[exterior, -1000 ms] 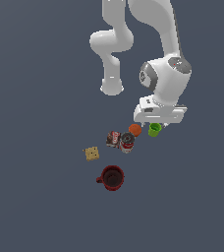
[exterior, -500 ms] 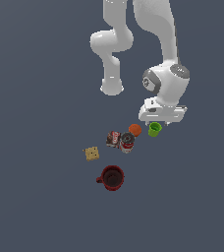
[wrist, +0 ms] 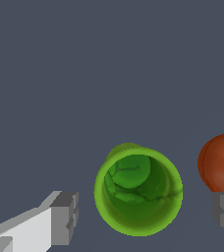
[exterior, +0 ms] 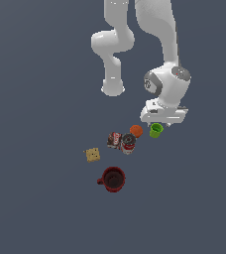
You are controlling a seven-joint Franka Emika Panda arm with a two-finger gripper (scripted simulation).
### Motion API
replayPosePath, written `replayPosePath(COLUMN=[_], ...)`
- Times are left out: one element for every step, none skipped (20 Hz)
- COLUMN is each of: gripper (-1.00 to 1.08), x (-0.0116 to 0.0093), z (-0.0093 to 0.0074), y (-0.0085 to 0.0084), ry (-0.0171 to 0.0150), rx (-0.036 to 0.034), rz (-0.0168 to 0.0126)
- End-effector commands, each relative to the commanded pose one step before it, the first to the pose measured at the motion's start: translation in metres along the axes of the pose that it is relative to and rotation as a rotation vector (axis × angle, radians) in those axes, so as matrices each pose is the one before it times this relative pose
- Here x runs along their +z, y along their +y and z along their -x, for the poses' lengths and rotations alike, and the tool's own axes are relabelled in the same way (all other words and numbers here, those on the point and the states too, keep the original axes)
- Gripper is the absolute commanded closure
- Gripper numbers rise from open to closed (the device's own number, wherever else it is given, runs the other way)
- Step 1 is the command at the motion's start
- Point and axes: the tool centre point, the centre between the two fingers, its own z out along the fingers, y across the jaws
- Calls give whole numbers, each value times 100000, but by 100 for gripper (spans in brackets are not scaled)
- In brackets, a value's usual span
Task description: Pick up a designated object from a clutter of objects.
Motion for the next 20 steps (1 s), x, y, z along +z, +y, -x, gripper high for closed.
replayPosePath(gripper=[-92, -92, -92, -92, -92, -92, -92, -92, -92, -92, -92, -92, -92, -92, 108, 108, 108, 108, 108, 108], x=[620, 363, 405, 466, 502, 457, 400, 344, 270, 236, 183, 130, 78, 26, 0, 0, 0, 0, 0, 0], z=[59, 21, 20, 23, 22, 17, 12, 8, -7, 3, 2, 1, 0, 0, 0, 0, 0, 0, 0, 0], y=[6, -5, 2, -8, -9, -9, -8, -6, 19, -4, -3, -2, -1, 0, 0, 0, 0, 0, 0, 0], ry=[-62, 0, -17, 0, 0, 0, 0, 0, 28, 0, 0, 0, 0, 0, 0, 0, 0, 0, 0, 0], rx=[-2, 0, 6, 0, 0, 0, 0, 0, 55, 0, 0, 0, 0, 0, 0, 0, 0, 0, 0, 0], rz=[28, 0, -67, 0, 0, 0, 0, 0, -31, 0, 0, 0, 0, 0, 0, 0, 0, 0, 0, 0])
